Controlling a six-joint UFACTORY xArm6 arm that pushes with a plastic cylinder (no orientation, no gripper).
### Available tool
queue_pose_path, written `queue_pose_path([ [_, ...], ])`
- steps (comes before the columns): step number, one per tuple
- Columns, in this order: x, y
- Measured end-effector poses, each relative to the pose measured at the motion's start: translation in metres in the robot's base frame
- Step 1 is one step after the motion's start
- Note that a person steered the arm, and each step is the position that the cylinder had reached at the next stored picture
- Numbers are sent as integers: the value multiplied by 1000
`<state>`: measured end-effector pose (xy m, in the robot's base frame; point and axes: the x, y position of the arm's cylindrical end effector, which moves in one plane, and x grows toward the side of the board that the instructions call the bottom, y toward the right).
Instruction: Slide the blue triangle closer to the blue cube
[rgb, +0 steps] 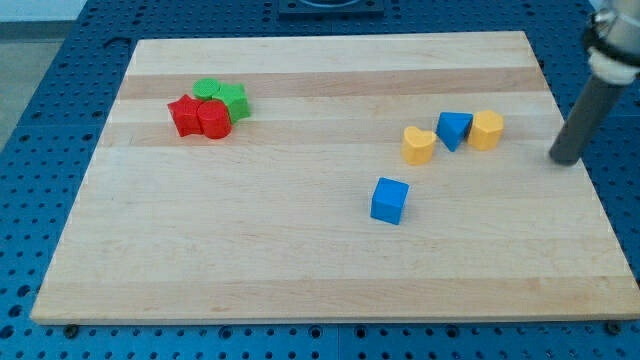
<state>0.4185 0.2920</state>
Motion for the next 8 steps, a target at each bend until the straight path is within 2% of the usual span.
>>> queue_pose_path([
  [1, -39, -3],
  [2, -51, -35],
  [5, -49, -120],
  [7, -49, -126],
  [8, -33, -120],
])
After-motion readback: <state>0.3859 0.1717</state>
